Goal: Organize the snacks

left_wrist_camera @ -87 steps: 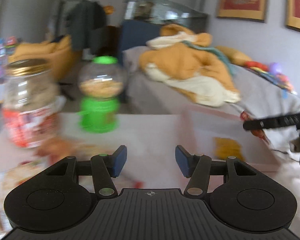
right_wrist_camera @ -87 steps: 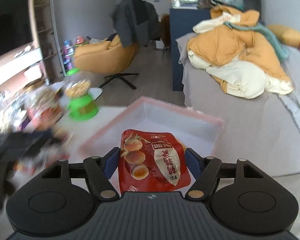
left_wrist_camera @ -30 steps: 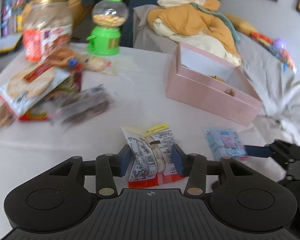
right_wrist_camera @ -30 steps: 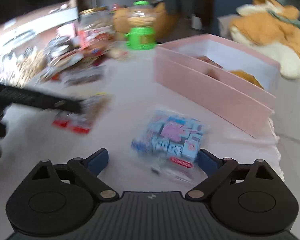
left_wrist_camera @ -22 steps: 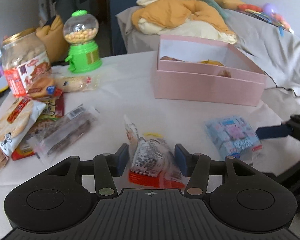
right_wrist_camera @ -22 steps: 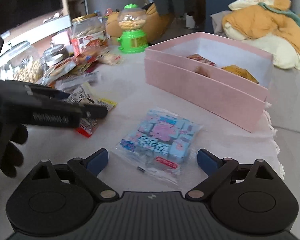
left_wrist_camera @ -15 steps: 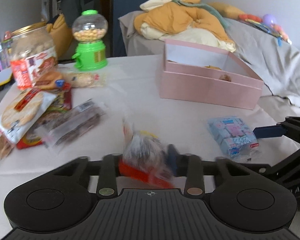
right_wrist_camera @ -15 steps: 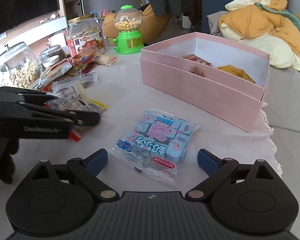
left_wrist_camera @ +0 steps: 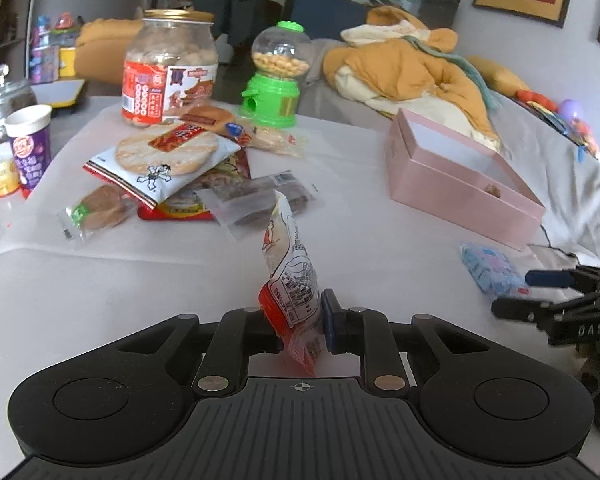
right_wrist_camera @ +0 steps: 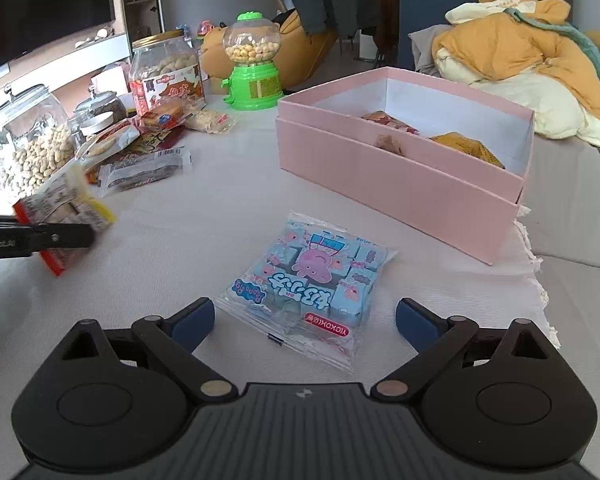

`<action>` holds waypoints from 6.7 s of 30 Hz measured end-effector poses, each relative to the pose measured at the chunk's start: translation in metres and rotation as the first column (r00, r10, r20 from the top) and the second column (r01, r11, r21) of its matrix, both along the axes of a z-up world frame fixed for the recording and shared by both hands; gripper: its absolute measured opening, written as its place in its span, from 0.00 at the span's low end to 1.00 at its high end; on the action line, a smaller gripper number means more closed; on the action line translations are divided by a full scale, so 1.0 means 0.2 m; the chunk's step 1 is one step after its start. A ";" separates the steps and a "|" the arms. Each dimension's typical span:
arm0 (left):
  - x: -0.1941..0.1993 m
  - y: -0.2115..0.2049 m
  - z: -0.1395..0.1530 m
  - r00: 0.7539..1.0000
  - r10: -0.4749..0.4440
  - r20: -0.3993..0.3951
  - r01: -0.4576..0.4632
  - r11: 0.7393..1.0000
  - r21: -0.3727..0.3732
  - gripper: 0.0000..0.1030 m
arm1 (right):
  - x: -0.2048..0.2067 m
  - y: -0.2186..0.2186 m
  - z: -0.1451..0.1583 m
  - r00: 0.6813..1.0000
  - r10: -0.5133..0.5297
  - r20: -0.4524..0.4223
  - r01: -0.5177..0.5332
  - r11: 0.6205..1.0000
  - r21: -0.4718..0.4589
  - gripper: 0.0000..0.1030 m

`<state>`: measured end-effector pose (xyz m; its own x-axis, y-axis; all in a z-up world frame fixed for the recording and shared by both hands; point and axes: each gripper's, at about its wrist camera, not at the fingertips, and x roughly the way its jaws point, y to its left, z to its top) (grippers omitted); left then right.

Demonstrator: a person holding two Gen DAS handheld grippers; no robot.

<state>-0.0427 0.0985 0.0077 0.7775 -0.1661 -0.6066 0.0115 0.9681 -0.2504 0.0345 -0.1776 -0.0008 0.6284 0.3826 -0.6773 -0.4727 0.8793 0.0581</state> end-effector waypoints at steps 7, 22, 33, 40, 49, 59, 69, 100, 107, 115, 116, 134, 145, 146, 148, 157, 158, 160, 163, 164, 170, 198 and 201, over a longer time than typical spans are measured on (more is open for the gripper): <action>0.04 -0.01 -0.01 1.000 0.003 0.016 -0.003 1.000 -0.007 0.24 | 0.06 0.03 0.06 0.996 -0.089 -0.003 0.089 0.995 0.052 0.95; -0.02 -0.07 0.06 0.997 -0.072 0.025 0.073 0.996 -0.053 0.20 | 0.03 0.06 0.07 0.994 -0.070 -0.087 0.071 0.997 0.015 0.57; 0.07 -0.36 0.44 0.954 -0.216 0.209 0.223 0.975 -0.007 0.20 | -0.25 -0.22 0.29 0.993 -0.112 0.018 0.110 0.989 0.100 0.57; 0.73 -0.63 0.56 0.932 -0.306 0.195 0.328 0.940 -0.094 0.20 | -0.28 -0.23 0.29 0.992 -0.110 0.055 0.104 0.989 0.104 0.57; 1.00 -0.57 0.41 0.961 -0.199 0.193 0.235 0.953 -0.191 0.24 | -0.18 -0.30 0.22 0.990 -0.140 0.026 0.138 0.988 0.075 0.57; 0.78 -0.19 0.46 0.981 -0.168 0.093 0.175 0.982 -0.068 0.24 | 0.70 -0.25 0.83 0.968 -0.216 0.128 0.213 0.976 0.031 0.57; 0.54 0.36 0.28 0.998 0.023 0.053 -0.024 1.000 0.018 0.24 | 1.28 -0.08 0.37 0.938 -0.321 -0.131 0.317 0.947 -0.052 0.72; 0.44 0.48 0.03 0.998 -0.065 0.019 0.065 0.998 0.002 0.25 | 0.46 0.88 0.11 0.906 0.331 -0.264 -0.352 0.935 -0.035 0.69; 0.31 0.30 0.05 0.976 -0.214 -0.029 0.212 0.976 -0.051 0.25 | 0.27 0.62 0.11 0.942 0.285 -0.179 -0.318 0.929 -0.191 0.74; 0.16 0.66 0.16 0.979 0.204 0.021 -0.200 0.974 -0.109 0.26 | 0.24 0.48 0.17 0.966 0.207 -0.153 -0.224 0.969 -0.108 0.80; 0.16 0.69 0.14 0.971 0.240 -0.008 -0.239 0.964 -0.114 0.26 | 0.24 0.48 0.17 0.968 0.199 -0.150 -0.214 0.973 -0.091 0.80; 0.29 0.25 0.04 0.993 -0.103 -0.052 0.101 0.994 -0.052 0.29 | 0.14 0.64 0.09 0.980 0.183 -0.083 -0.187 0.982 -0.041 0.85; 0.26 0.13 0.13 0.995 0.076 -0.065 -0.079 0.995 -0.054 0.29 | 0.11 0.14 0.00 0.998 -0.054 -0.012 0.053 0.997 -0.047 0.89; 0.24 0.13 0.15 0.994 0.089 -0.062 -0.092 0.995 -0.049 0.29 | 0.10 0.11 -0.01 0.998 -0.058 -0.009 0.058 0.998 -0.026 0.89; 0.20 0.11 0.18 0.995 0.073 -0.061 -0.075 0.997 -0.024 0.29 | 0.10 0.08 0.00 0.998 -0.064 -0.012 0.064 0.998 0.005 0.89; 0.22 -0.15 0.08 0.996 0.043 -0.077 -0.021 0.964 0.264 0.32 | 0.10 0.10 -0.01 0.998 -0.061 -0.009 0.061 0.998 -0.008 0.91; 0.23 -0.14 0.07 0.996 0.049 -0.071 -0.029 0.966 0.257 0.32 | 0.09 0.09 -0.01 0.998 -0.059 -0.007 0.059 0.998 -0.011 0.91; 0.26 -0.14 0.07 0.996 0.061 -0.069 -0.043 0.972 0.233 0.33 | 0.09 0.09 -0.01 0.998 -0.058 -0.008 0.058 0.998 -0.011 0.91; 0.26 -0.18 0.06 0.998 0.020 -0.063 -0.007 0.981 0.195 0.32 | 0.09 0.08 -0.01 0.998 -0.056 -0.011 0.056 0.998 -0.005 0.92; 0.24 -0.20 0.05 0.998 -0.017 -0.058 0.027 0.984 0.174 0.32 | 0.09 0.08 0.00 0.998 -0.056 -0.011 0.056 0.998 -0.001 0.92; 0.11 -0.31 0.01 0.997 -0.076 0.010 0.073 0.984 0.161 0.33 | 0.09 0.06 0.00 0.998 -0.055 -0.023 0.056 0.998 0.033 0.93; -0.04 -0.40 0.02 0.971 -0.237 0.028 0.216 0.921 0.325 0.34 | -0.25 0.03 0.01 0.997 -0.053 -0.054 0.047 0.993 -0.109 1.00; -0.04 -0.43 0.02 0.973 -0.232 0.020 0.210 0.911 0.356 0.36 | -0.23 -0.03 0.00 0.996 -0.071 -0.058 0.068 0.996 -0.057 1.00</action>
<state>-0.0501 0.0127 0.0118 0.7823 -0.1235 -0.6105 0.2392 0.9646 0.1113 -0.0120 -0.1827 -0.0008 0.6099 0.3007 -0.7332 -0.4073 0.9126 0.0356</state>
